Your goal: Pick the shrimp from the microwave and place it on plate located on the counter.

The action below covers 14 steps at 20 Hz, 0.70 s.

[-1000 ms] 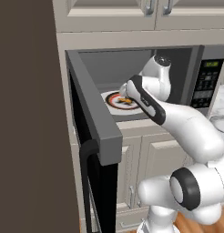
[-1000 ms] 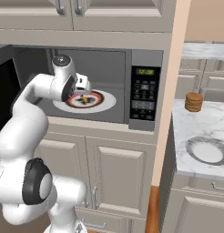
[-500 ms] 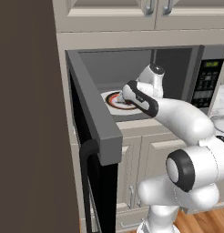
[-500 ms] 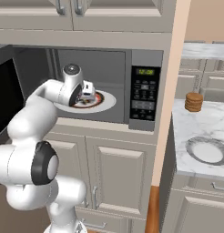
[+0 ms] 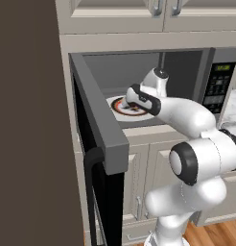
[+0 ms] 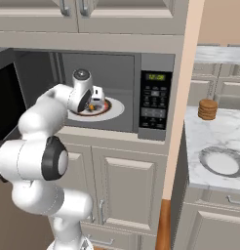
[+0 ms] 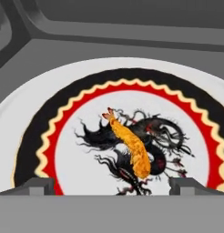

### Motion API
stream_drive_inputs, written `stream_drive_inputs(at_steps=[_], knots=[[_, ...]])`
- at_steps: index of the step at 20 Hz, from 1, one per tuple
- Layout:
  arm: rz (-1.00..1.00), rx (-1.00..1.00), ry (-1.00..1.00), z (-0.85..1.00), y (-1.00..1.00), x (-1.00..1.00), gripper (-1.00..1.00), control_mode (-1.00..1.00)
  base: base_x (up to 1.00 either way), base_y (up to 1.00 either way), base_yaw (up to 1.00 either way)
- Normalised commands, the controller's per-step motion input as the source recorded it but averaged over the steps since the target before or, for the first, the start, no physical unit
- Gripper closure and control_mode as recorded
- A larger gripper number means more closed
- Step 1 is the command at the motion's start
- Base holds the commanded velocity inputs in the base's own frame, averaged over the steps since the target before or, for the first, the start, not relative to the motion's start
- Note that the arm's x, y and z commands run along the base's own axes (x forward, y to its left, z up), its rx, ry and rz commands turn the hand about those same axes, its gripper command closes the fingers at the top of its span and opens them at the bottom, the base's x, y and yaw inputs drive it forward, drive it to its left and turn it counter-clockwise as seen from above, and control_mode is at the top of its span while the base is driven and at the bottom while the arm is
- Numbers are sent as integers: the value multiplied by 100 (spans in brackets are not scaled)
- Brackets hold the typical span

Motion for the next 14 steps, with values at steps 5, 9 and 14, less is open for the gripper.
stream_drive_inputs(at_steps=[5, 9, 14], knots=[[2, 0, 0, -26, 0, 10, -100, -100, 0, 0, 0], [2, 0, 0, -23, 0, 12, -100, -100, 0, 0, 0], [2, 0, 0, 0, 0, 26, -100, -100, 0, 0, 0]])
